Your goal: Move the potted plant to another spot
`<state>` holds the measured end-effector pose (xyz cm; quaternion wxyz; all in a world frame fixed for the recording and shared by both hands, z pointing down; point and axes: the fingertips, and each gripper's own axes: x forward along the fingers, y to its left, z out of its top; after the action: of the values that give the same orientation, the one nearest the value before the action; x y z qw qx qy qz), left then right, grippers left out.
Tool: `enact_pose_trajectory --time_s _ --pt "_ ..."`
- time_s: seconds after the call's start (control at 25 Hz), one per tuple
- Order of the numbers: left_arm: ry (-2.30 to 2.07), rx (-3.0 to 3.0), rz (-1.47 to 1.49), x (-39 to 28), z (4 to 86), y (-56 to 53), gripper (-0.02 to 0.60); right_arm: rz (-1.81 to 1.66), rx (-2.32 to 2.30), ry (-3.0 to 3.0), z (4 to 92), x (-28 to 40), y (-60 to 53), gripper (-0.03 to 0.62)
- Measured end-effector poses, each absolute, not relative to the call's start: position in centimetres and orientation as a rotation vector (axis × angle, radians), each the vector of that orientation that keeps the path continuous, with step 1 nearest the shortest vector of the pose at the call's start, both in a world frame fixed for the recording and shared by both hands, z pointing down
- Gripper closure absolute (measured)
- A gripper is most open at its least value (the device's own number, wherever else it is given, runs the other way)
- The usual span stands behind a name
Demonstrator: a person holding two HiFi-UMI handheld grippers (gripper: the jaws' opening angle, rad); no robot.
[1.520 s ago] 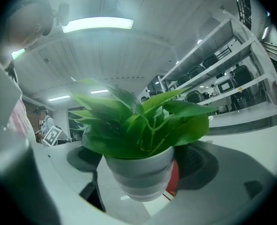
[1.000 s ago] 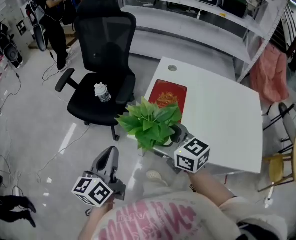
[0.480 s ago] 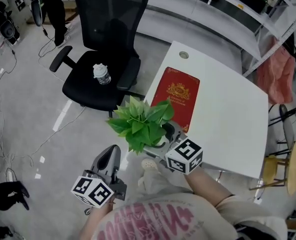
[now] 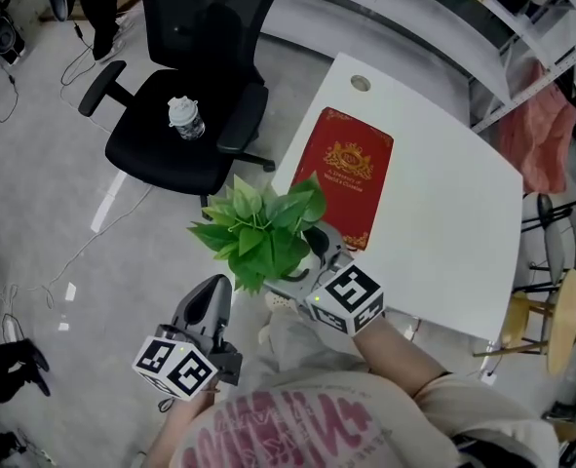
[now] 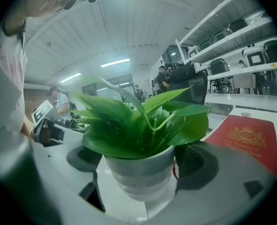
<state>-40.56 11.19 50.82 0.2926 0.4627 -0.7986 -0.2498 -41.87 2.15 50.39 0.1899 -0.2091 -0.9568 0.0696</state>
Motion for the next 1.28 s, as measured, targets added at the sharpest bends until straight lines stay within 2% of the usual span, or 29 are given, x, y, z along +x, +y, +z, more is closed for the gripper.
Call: enact_pose_trajectory --time_s 1.28 --pt "-2.091 1.198 -0.658 -39.2 51.7 12.4 0.578 0.264 -0.564 -2.705 51.5 -42.1 2.2 0.095"
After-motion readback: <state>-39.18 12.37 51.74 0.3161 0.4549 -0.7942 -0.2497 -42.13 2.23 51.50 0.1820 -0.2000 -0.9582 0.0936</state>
